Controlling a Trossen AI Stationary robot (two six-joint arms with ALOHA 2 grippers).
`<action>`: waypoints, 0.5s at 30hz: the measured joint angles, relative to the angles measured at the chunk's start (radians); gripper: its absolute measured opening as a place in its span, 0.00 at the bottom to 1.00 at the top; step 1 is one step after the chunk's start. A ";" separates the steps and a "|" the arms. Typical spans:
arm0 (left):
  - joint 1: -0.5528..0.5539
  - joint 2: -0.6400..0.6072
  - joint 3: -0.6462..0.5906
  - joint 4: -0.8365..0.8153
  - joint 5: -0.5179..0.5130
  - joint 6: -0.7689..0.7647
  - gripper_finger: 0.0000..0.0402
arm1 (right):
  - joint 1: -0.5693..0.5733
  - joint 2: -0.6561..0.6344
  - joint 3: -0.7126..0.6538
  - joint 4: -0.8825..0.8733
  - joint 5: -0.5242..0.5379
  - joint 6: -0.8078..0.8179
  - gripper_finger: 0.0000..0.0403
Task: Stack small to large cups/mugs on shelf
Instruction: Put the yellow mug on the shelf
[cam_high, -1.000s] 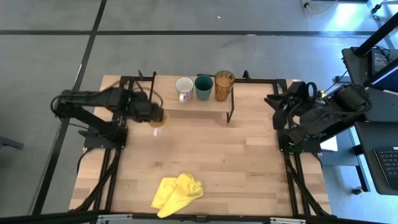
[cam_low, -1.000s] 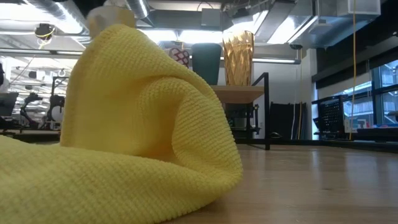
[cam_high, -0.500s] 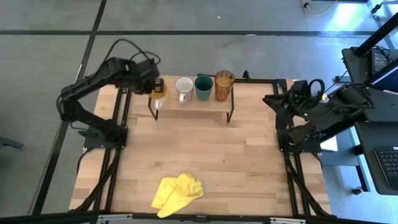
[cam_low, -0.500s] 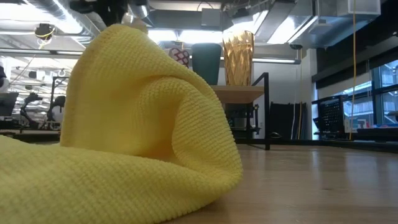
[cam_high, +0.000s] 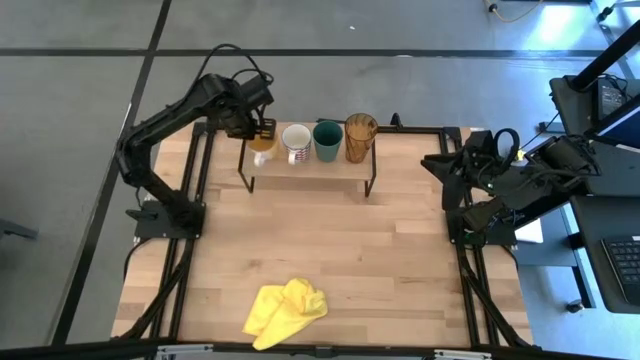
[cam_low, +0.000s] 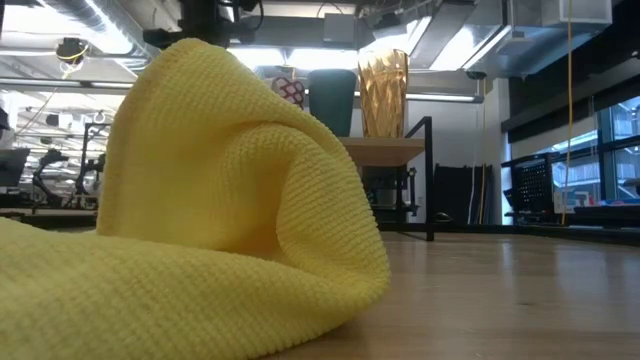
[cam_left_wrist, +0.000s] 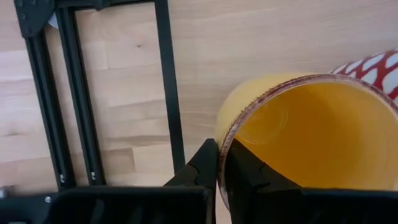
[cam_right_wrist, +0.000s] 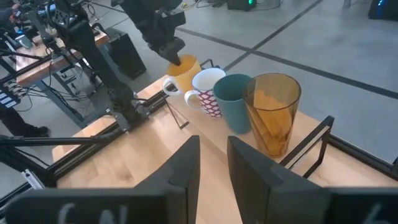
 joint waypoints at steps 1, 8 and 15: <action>0.003 0.000 0.000 0.000 0.006 -0.001 0.02 | 0.000 0.000 0.000 0.000 0.000 -0.001 0.21; 0.011 -0.001 0.000 0.000 0.026 -0.040 0.02 | 0.000 0.000 0.000 -0.002 0.033 -0.006 0.21; 0.011 -0.002 -0.017 -0.001 0.025 -0.062 0.02 | 0.000 0.000 0.000 -0.003 0.026 -0.009 0.21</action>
